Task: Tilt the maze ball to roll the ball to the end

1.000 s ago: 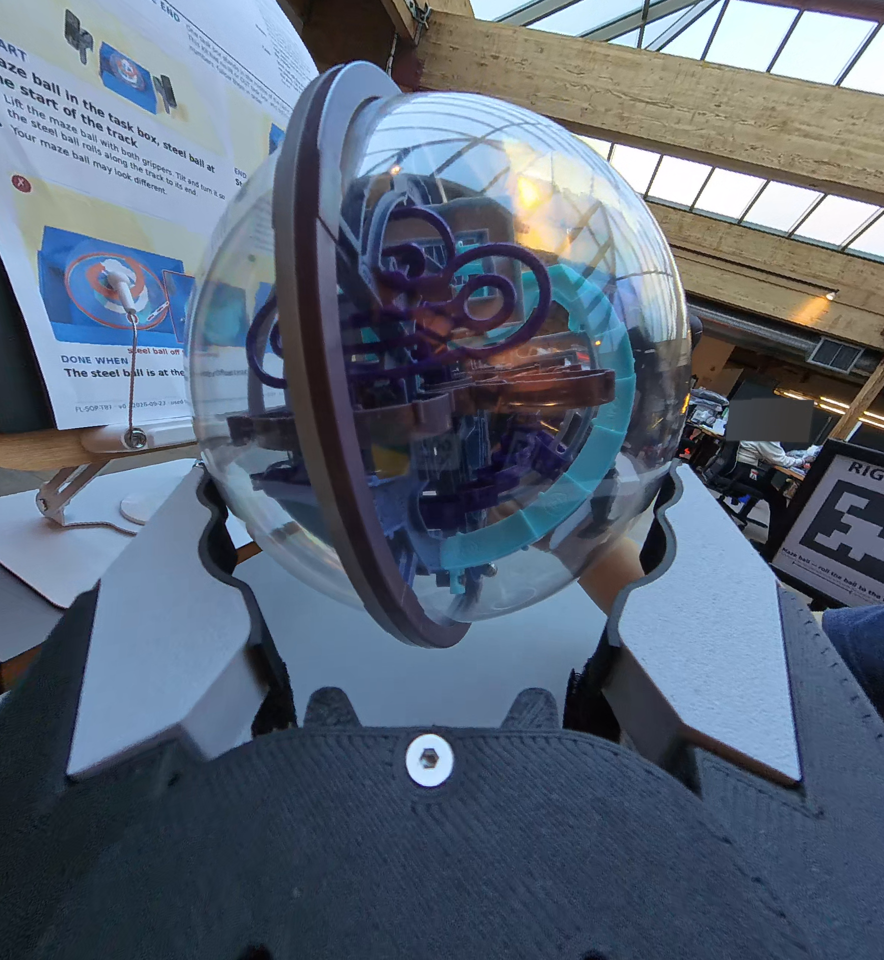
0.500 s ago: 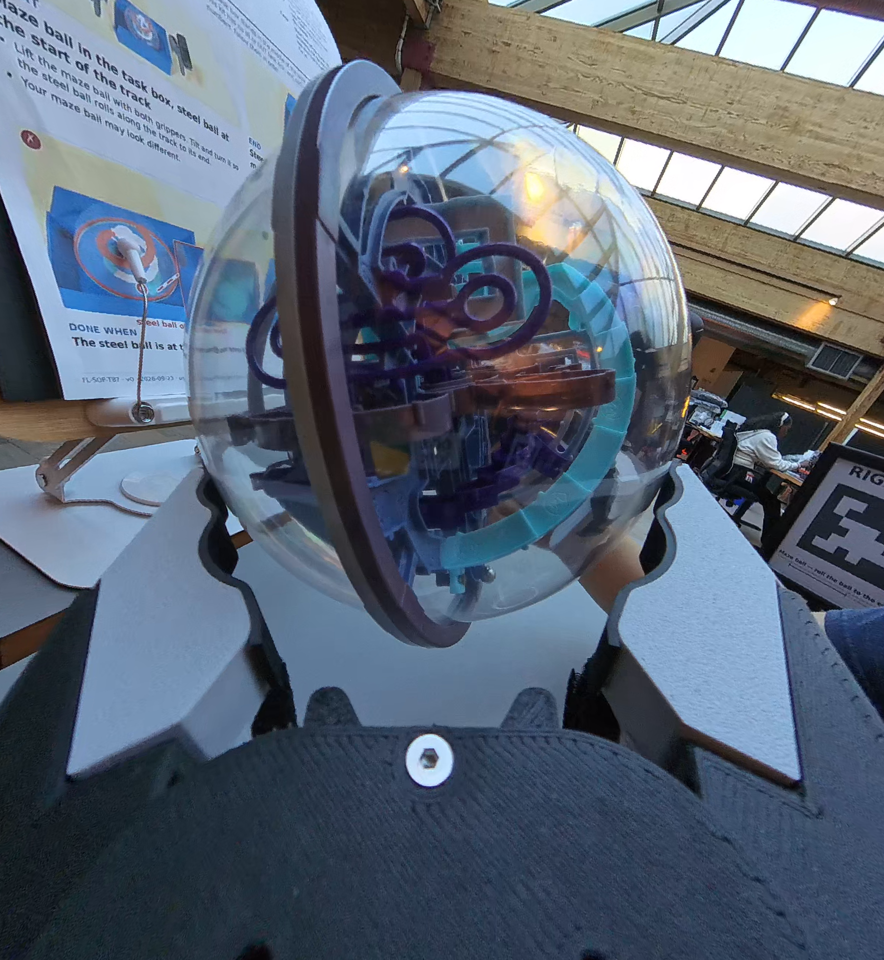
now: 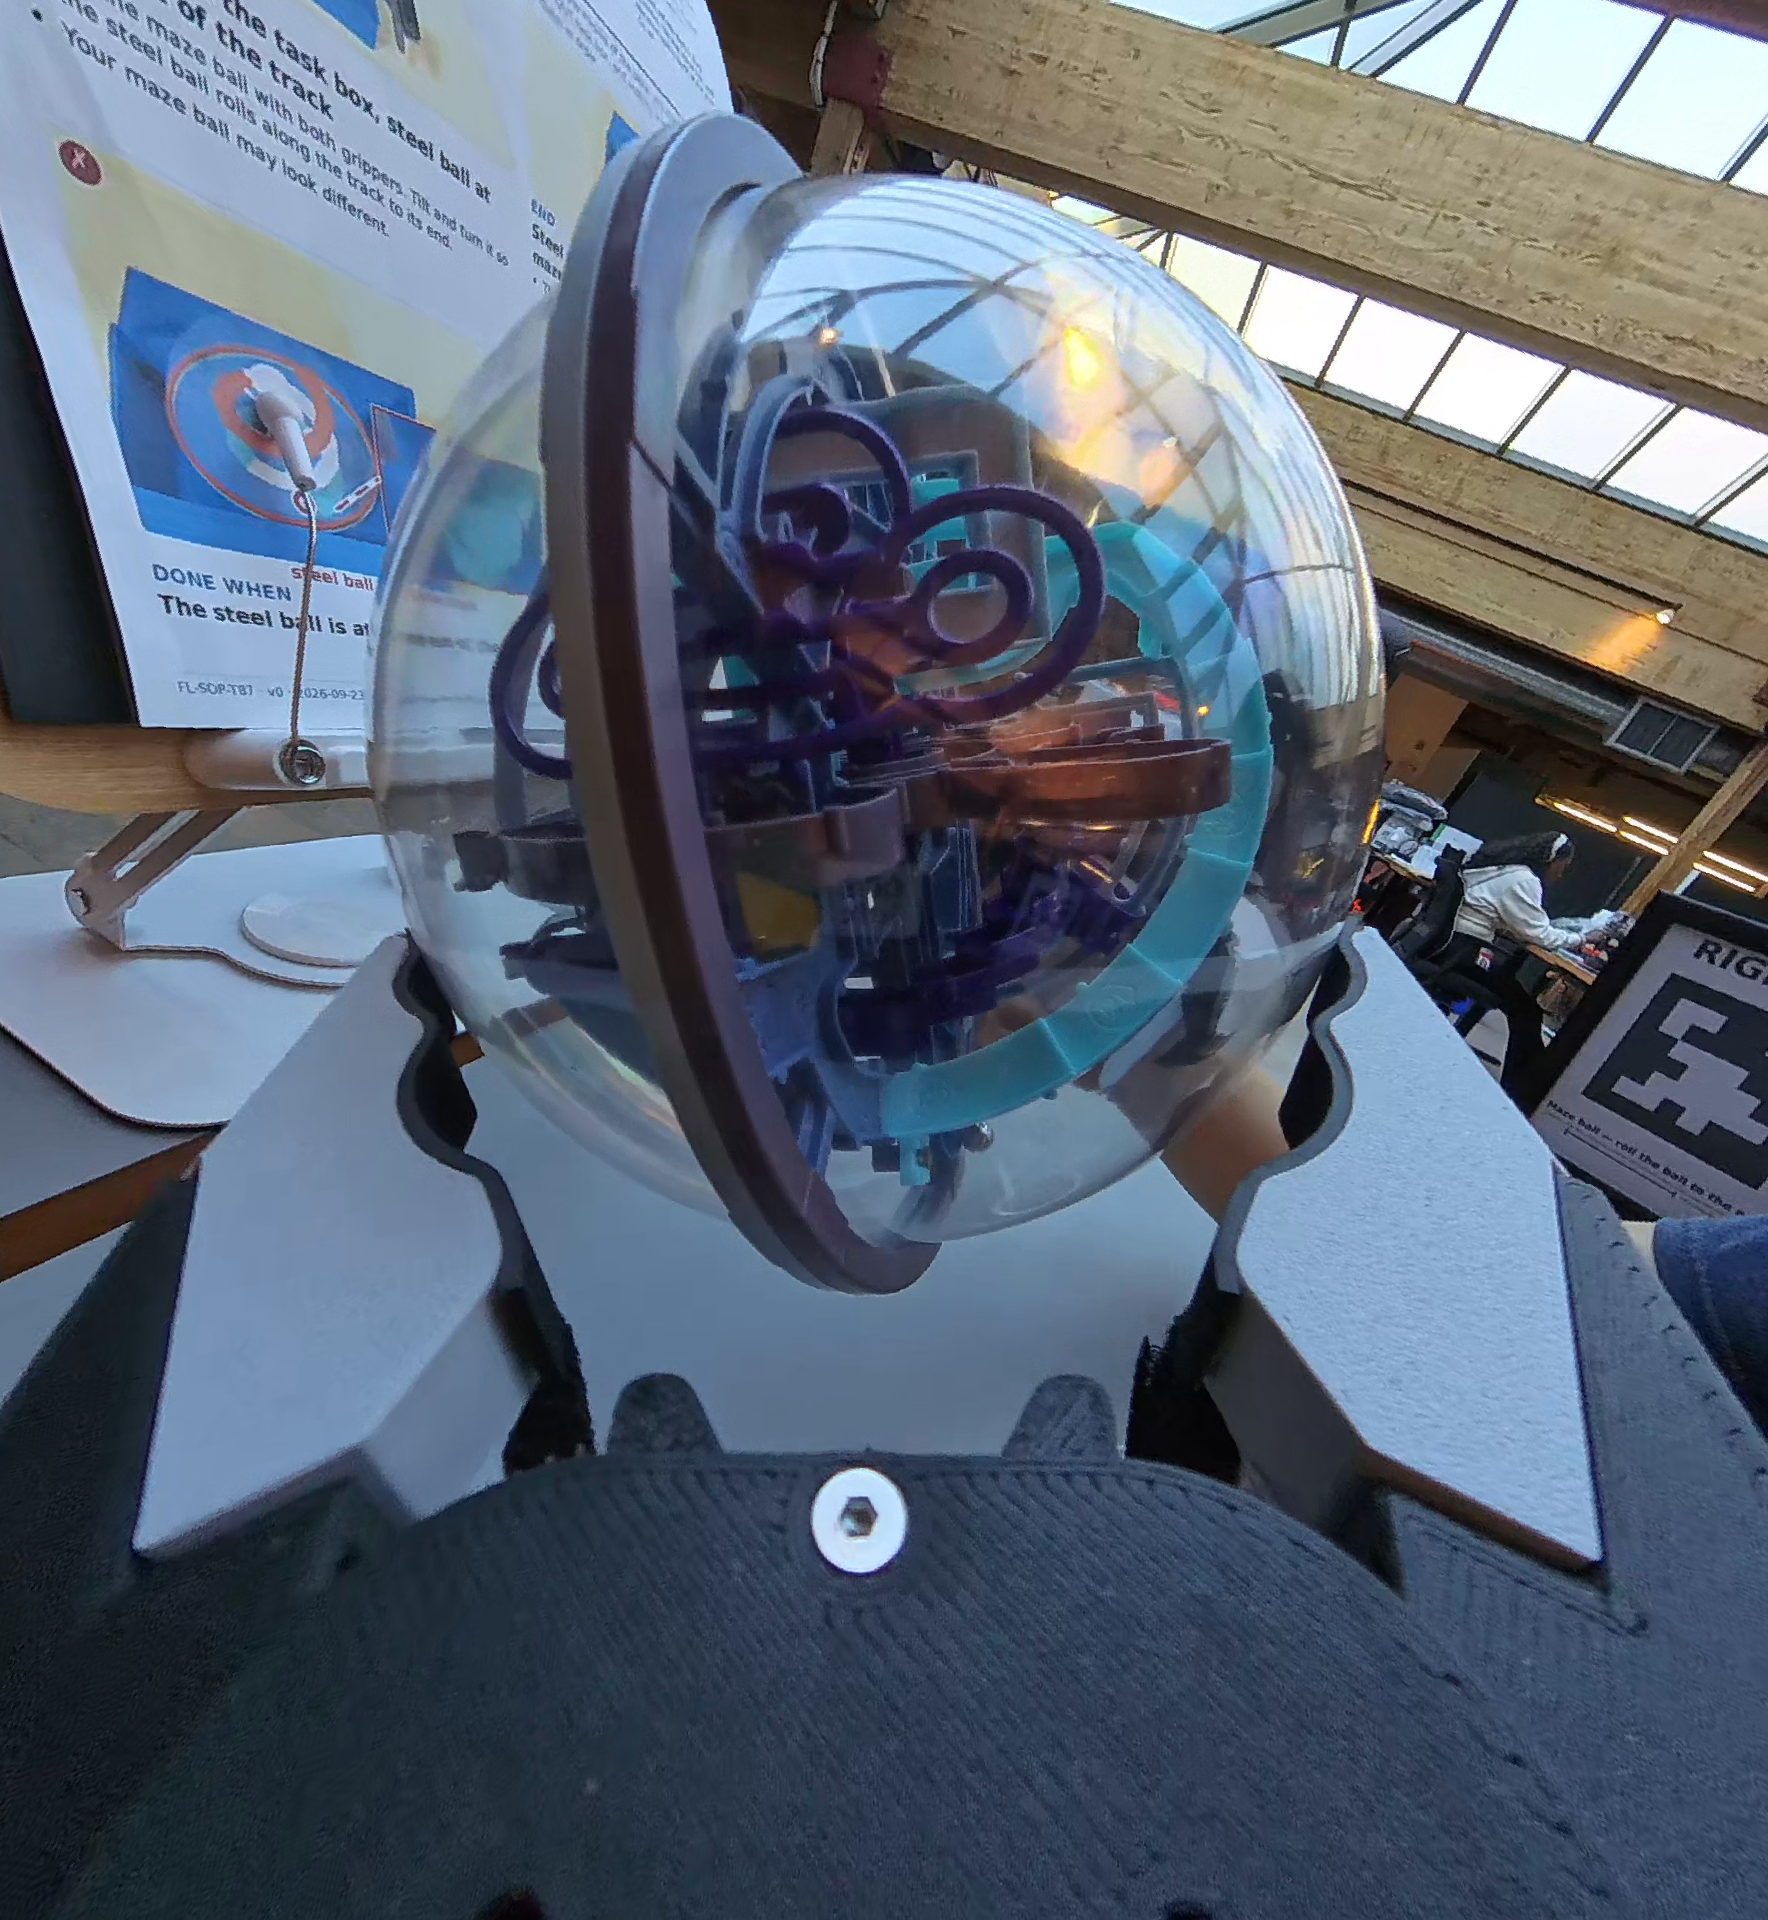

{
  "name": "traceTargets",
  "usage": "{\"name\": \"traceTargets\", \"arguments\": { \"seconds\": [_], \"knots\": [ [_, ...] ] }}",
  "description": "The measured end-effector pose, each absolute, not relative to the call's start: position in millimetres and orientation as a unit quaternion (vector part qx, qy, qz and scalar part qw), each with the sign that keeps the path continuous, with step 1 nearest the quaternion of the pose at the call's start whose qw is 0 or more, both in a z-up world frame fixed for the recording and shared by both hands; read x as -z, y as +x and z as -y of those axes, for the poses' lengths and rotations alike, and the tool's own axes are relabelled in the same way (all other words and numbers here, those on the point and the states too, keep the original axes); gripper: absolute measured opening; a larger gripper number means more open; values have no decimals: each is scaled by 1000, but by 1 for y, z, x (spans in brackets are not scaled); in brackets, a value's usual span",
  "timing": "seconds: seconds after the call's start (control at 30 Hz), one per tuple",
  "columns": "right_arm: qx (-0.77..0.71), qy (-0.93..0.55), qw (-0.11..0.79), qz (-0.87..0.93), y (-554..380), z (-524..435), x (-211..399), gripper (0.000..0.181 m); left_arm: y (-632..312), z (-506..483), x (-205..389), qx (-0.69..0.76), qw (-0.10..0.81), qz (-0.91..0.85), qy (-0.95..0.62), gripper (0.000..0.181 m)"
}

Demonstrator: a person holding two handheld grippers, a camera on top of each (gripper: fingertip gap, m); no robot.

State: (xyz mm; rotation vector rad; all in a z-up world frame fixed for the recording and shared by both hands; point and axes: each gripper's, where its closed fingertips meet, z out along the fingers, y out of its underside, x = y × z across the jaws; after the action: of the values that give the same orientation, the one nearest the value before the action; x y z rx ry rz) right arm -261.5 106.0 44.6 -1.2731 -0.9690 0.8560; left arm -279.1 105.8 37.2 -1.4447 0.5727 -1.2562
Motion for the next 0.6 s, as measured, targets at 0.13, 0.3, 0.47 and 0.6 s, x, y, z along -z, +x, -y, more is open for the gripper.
{"name": "traceTargets", "arguments": {
  "seconds": [0.13,0.3,0.47,0.6],
  "knots": [
    [-373,-556,613,419,-262,-108,-41,131,-279,-108,-34,529,538,-240,-611,157],
    [-376,-560,609,417,-262,-110,-37,131,-279,-110,-29,530,534,-237,-615,158],
    [-379,-568,602,414,-262,-113,-30,131,-280,-113,-22,534,526,-231,-620,158],
    [-381,-572,598,412,-262,-116,-25,131,-280,-115,-18,534,522,-229,-624,158]
  ]
}}
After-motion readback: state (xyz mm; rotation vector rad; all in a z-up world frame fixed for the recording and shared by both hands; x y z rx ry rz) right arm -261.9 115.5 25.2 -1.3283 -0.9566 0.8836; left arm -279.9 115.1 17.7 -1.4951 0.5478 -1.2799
